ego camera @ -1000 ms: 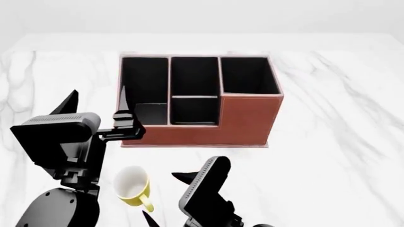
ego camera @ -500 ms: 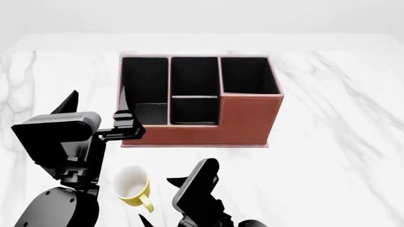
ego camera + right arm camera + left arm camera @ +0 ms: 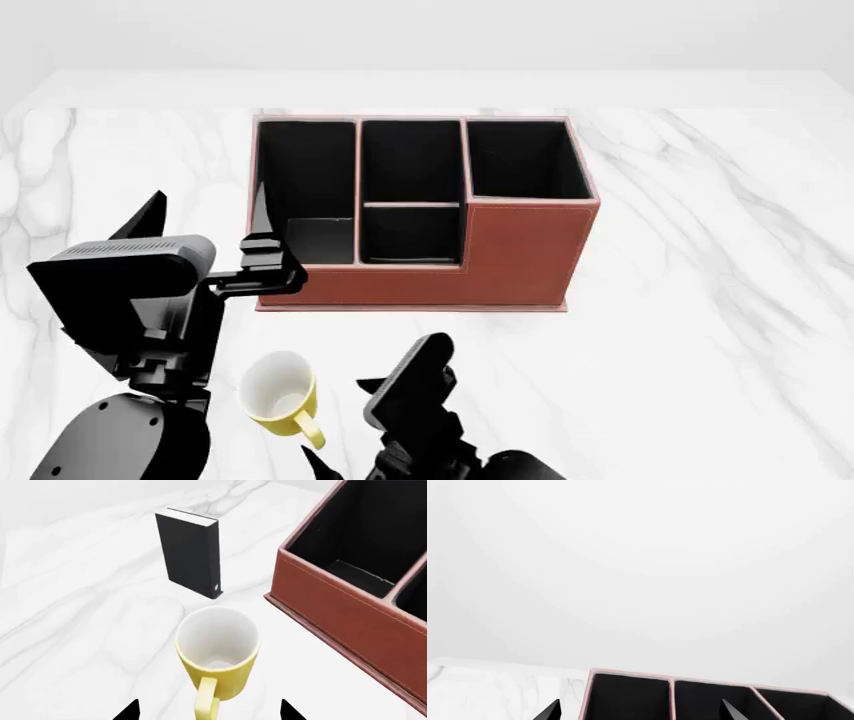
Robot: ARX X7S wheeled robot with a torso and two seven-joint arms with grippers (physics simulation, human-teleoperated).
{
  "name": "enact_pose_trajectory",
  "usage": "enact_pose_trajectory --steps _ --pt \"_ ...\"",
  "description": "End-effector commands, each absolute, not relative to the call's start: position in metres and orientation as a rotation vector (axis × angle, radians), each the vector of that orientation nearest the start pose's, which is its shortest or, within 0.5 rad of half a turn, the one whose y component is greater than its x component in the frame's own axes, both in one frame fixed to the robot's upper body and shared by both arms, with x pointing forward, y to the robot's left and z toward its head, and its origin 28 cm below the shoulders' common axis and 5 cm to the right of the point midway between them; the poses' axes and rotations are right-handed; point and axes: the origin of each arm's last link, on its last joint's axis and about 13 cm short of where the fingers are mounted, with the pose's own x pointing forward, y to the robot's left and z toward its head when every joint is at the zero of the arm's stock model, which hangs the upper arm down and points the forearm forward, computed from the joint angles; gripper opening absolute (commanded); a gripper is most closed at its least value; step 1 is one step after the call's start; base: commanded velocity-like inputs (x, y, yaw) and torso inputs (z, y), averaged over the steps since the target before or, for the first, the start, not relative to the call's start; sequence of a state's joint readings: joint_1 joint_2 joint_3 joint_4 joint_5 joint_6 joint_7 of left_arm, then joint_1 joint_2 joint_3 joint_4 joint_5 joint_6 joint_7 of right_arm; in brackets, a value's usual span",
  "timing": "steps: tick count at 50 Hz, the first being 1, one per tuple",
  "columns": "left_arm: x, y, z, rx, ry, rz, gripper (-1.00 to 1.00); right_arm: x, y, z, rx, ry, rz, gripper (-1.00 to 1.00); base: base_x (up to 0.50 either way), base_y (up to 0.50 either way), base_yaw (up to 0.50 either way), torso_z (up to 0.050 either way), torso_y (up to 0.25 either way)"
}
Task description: Pick up the yellow and white mug and place it to the right of the caddy.
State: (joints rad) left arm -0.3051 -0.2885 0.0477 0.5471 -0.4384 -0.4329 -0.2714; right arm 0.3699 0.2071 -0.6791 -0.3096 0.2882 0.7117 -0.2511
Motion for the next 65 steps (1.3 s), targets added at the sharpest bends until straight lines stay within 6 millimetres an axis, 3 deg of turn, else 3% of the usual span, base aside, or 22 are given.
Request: enact_pose_trajectory --steps 1,26,50,65 --pt "0.241 0.228 0.168 -0.109 -0.355 -0.01 1.0 0.234 -0.012 0.074 -0.187 0.273 0.975 1.0 0.0 0.0 0.0 0.0 0.0" --pt "0.239 0.228 0.168 -0.111 -0.356 -0.018 1.0 0.259 0.0 0.048 -0.156 0.372 0.953 1.0 0.0 0.0 0.0 0.0 0.0" --pt "0.239 0.229 0.17 -0.113 -0.361 -0.016 1.0 0.266 0.011 0.041 -0.179 0.406 0.991 1.0 0.0 0.0 0.0 0.0 0.0" --pt "0.239 0.229 0.17 -0.113 -0.36 -0.018 1.0 0.277 0.018 0.026 -0.184 0.462 1.008 1.0 0.0 0.0 0.0 0.0 0.0"
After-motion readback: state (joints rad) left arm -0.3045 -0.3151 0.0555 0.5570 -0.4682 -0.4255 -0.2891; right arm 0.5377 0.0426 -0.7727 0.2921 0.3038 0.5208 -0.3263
